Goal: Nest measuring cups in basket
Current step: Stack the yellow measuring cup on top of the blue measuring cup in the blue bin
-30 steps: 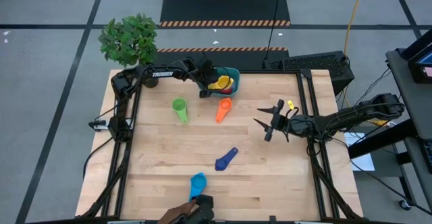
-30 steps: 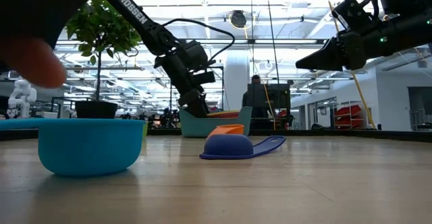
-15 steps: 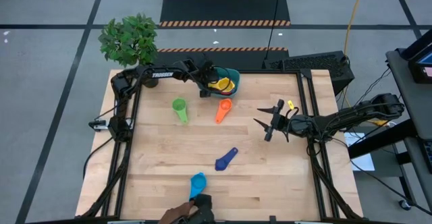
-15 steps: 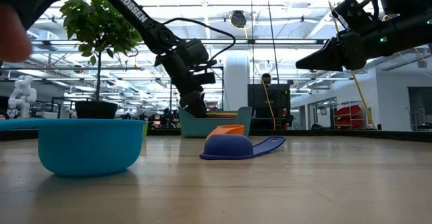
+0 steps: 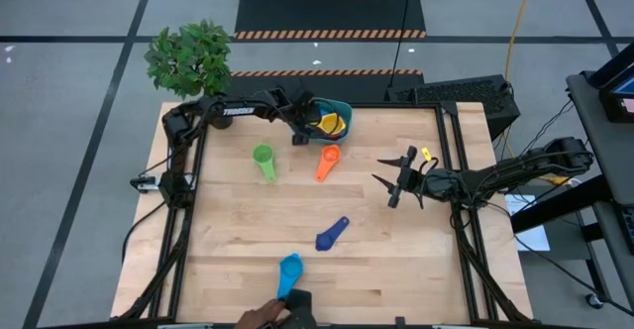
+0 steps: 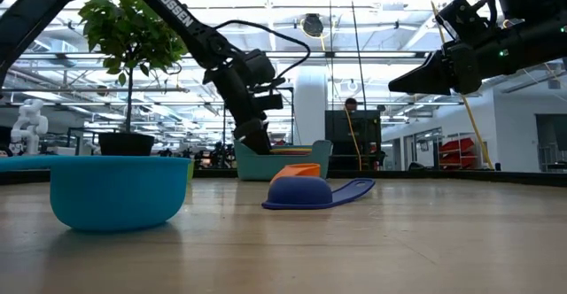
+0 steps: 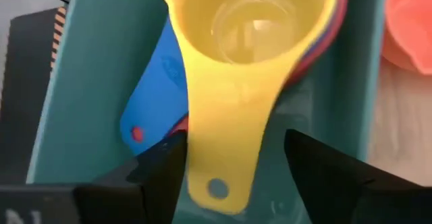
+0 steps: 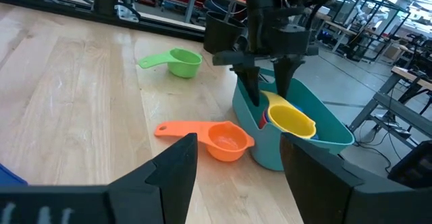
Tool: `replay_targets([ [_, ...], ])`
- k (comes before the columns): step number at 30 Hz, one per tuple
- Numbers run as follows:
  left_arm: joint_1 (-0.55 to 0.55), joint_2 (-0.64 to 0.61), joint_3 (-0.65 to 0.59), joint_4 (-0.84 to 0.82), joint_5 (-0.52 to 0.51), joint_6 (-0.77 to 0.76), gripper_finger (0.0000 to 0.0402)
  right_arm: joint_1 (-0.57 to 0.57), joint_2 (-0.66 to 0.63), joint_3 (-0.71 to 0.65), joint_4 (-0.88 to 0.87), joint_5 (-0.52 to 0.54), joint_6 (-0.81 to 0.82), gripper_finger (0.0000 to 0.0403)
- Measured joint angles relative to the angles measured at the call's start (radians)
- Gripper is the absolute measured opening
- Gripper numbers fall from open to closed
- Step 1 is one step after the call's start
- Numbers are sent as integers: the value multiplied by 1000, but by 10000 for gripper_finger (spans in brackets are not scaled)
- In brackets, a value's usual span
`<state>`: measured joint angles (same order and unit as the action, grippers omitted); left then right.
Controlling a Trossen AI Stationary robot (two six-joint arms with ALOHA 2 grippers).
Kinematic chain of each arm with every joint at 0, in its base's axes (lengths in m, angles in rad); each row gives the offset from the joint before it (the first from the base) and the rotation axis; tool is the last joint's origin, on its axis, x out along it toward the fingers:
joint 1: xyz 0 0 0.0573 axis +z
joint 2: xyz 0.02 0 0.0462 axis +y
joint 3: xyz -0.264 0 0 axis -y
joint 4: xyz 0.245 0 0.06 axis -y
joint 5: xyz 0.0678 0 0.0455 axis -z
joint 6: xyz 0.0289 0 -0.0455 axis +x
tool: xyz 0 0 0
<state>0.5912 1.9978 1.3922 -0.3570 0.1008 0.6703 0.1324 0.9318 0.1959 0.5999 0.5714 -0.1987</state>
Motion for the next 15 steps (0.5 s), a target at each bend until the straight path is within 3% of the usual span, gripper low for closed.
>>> replay_targets([
  [6,-32,-80,1,61,-64,8,219,-2,0,0,-2,1,-1,203],
  [15,-51,-110,1,95,-125,-42,216,-18,0,0,34,44,32,203],
])
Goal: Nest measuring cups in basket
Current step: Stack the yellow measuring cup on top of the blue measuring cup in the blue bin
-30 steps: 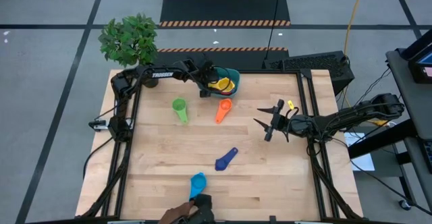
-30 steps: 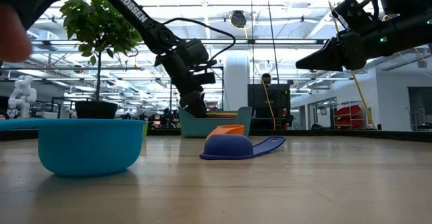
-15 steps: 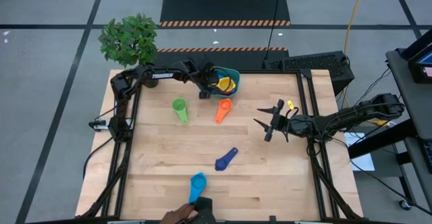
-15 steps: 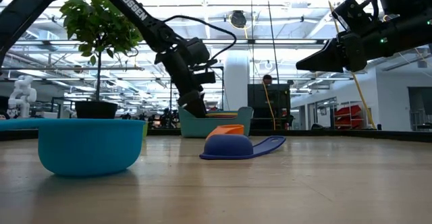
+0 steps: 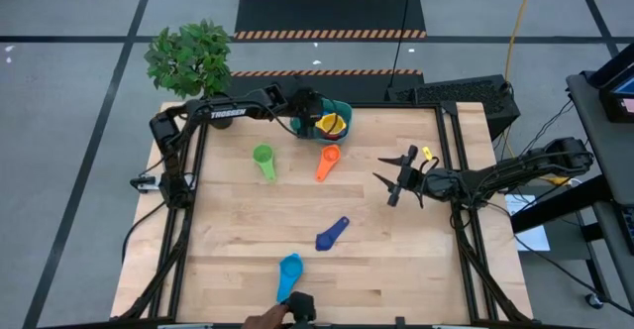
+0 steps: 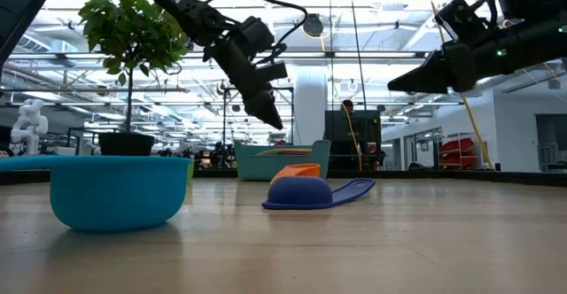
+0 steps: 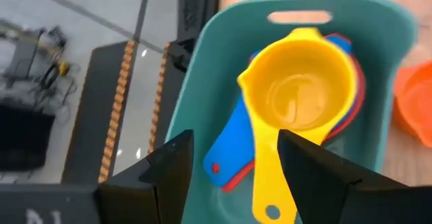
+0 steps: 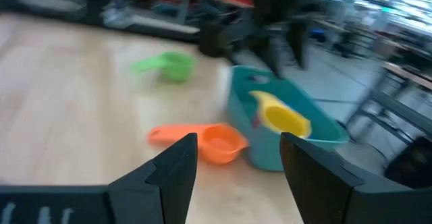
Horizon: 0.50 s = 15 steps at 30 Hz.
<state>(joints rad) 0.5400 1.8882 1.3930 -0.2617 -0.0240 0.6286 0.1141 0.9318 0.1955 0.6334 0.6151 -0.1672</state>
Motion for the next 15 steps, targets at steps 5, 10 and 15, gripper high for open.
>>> replay_targets([
  [5,-49,-41,0,-57,-90,-66,216,-95,0,61,-4,51,77,202],
  [10,-88,-92,0,-121,-94,-100,216,-281,68,285,-290,-130,129,182],
  [15,-86,-92,0,-158,-95,-118,216,-489,258,527,-427,-440,169,146],
])
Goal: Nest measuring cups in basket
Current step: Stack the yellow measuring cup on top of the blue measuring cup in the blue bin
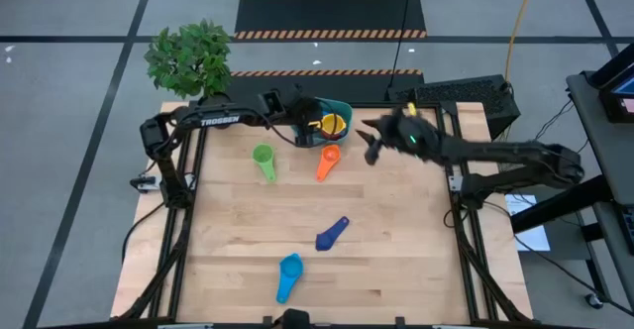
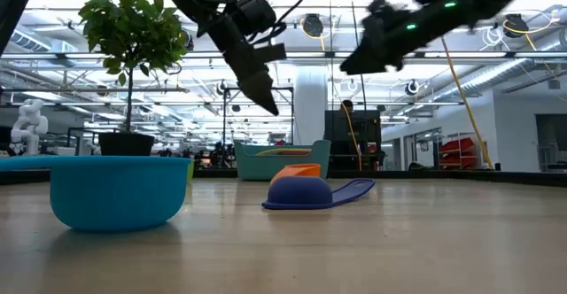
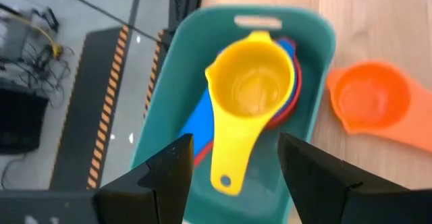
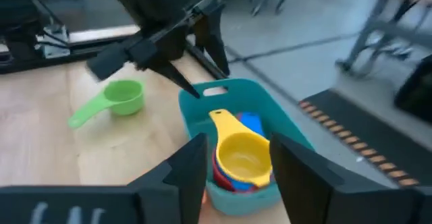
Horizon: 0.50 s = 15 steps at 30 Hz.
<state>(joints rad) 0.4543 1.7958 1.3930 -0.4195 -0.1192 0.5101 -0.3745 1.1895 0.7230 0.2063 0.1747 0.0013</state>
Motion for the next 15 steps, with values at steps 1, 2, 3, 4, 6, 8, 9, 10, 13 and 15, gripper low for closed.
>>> replay_targets([
  [1,2,3,0,-11,-1,-1,216,-35,47,40,-15,-56,-8,137],
  [2,2,8,0,-13,-2,-8,216,-68,96,79,-36,-105,-16,129],
  [3,3,12,0,-17,-2,-17,216,-99,145,116,-52,-147,-23,120],
  [4,2,16,0,-29,-2,-27,216,-129,198,157,-70,-184,-30,111],
  [6,-4,17,-2,-42,-2,-46,216,-175,301,243,-123,-256,-47,93],
  [8,-6,16,-1,-39,-1,-61,216,-210,406,346,-219,-320,-80,76],
  [9,-7,16,-1,-43,-2,-66,216,-221,451,397,-272,-337,-103,68],
  [10,-7,16,-1,-52,-3,-71,216,-231,497,451,-336,-348,-132,60],
  [13,-7,15,-12,-66,-25,-77,216,-253,606,586,-494,-359,-216,40],
  [15,-7,15,-37,-55,-35,-79,216,-264,651,636,-542,-360,-264,29],
])
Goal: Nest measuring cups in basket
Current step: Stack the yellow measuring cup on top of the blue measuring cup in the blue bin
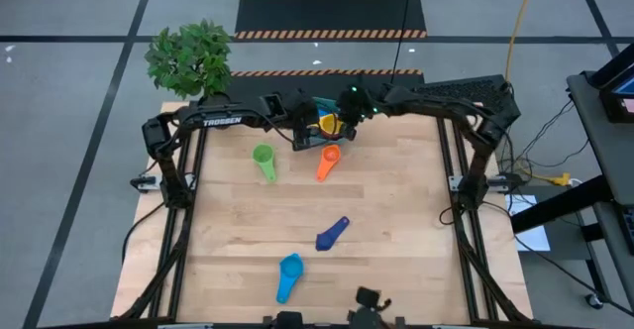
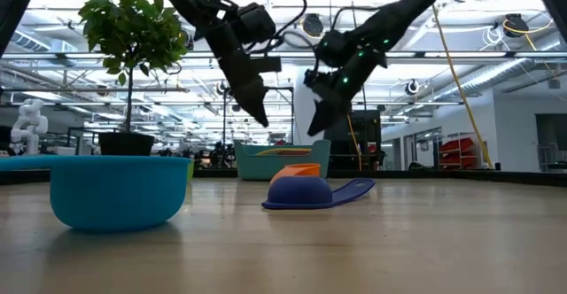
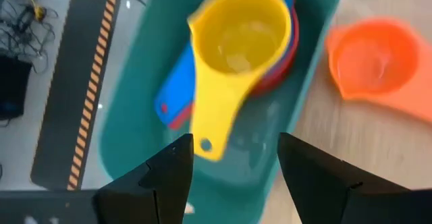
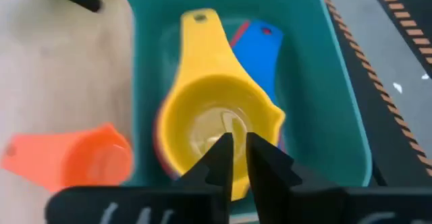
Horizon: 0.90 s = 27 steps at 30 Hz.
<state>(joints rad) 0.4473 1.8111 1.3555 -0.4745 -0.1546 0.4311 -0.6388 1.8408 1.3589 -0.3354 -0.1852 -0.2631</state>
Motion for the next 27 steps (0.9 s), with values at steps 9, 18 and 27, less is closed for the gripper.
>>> replay_targets([
  [9,3,1,-134,238,-2,13,216,-68,61,21,74,0,-45,3],
  [18,27,26,-166,307,62,123,216,-72,70,21,85,-3,-40,1],
  [27,56,49,-182,377,57,192,216,-66,70,21,85,2,-35,1],
])
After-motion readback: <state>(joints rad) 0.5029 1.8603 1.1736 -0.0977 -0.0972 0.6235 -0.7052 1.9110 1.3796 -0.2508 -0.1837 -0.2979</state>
